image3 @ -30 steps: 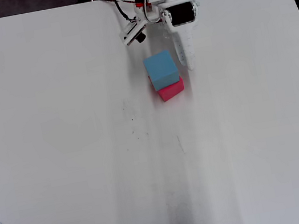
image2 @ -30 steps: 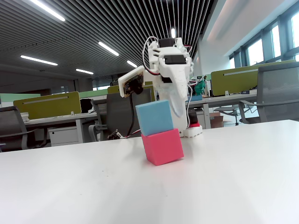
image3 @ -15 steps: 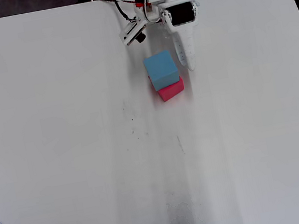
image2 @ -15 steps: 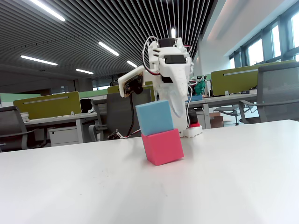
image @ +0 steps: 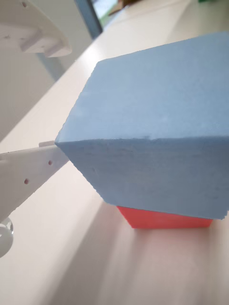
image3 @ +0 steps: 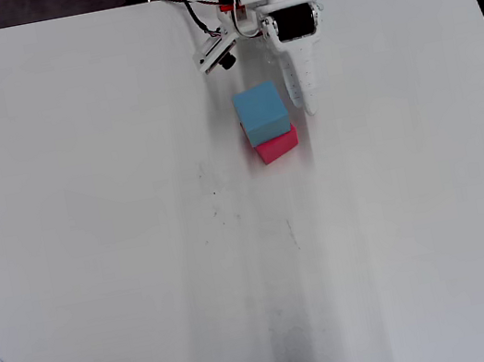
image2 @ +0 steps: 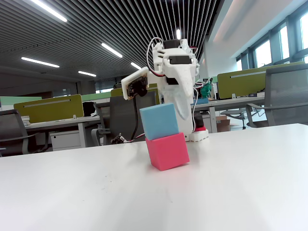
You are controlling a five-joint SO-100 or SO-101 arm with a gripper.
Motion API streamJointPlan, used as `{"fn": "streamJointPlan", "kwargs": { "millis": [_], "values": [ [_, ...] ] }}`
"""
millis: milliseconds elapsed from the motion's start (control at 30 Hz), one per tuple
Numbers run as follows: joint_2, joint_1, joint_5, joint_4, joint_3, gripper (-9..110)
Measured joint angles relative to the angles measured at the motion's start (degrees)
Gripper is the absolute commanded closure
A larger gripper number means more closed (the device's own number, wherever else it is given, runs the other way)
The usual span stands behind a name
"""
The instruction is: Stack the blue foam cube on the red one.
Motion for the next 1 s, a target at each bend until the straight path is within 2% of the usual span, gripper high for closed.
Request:
{"fn": "streamJointPlan", "kwargs": {
  "millis": [633,1000],
  "values": [
    [0.0,0.0,0.0,0.0,0.35,79],
    [0.0,0.0,0.0,-4.66,1.93,79]
  ]
}}
